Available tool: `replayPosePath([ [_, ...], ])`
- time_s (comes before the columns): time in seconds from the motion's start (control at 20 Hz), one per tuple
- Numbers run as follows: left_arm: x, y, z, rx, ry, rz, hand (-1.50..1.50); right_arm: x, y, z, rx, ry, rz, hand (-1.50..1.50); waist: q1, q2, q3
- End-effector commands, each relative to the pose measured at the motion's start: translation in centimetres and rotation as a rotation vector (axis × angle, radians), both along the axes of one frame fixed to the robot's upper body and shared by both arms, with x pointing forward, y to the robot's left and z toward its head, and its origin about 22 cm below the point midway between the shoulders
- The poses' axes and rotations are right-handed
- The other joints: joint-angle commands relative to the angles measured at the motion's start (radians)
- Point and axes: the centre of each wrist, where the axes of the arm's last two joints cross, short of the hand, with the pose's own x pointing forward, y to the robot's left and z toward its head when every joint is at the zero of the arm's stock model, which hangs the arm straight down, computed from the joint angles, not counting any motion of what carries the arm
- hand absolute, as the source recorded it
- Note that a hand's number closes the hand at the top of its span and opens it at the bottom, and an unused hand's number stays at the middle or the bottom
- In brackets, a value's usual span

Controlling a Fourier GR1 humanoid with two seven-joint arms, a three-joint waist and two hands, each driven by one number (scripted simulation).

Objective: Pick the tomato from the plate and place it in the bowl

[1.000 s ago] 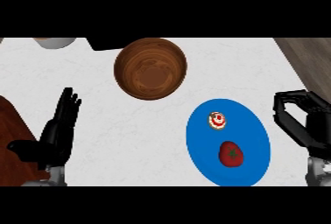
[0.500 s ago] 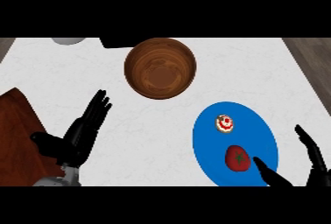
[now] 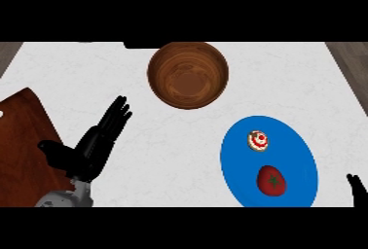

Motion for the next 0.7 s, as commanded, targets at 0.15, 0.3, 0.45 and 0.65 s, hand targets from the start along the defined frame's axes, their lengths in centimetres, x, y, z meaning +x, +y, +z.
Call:
replayPosePath([
  [0.15,0.8,0.0,0.2,-0.022,0.014,-0.038,0.0,0.6,4.0,4.0,0.033,0.269,-0.14,-1.5,0.052,0.006,0.004],
  [0.3,0.8,-0.7,0.6,-0.01,-0.009,-0.066,0.0,2.1,6.1,6.5,0.056,0.341,-0.191,-1.5,0.064,0.001,0.008],
  [0.45,2.0,-1.4,1.0,-0.006,0.0,-0.066,0.0,3.3,8.7,6.9,0.056,0.429,-0.239,-1.5,0.053,0.0,0.01],
  [0.65,1.6,-0.6,-0.4,-0.023,0.021,-0.068,0.0,5.5,9.4,8.1,0.066,0.494,-0.273,-1.5,0.054,-0.001,0.012],
])
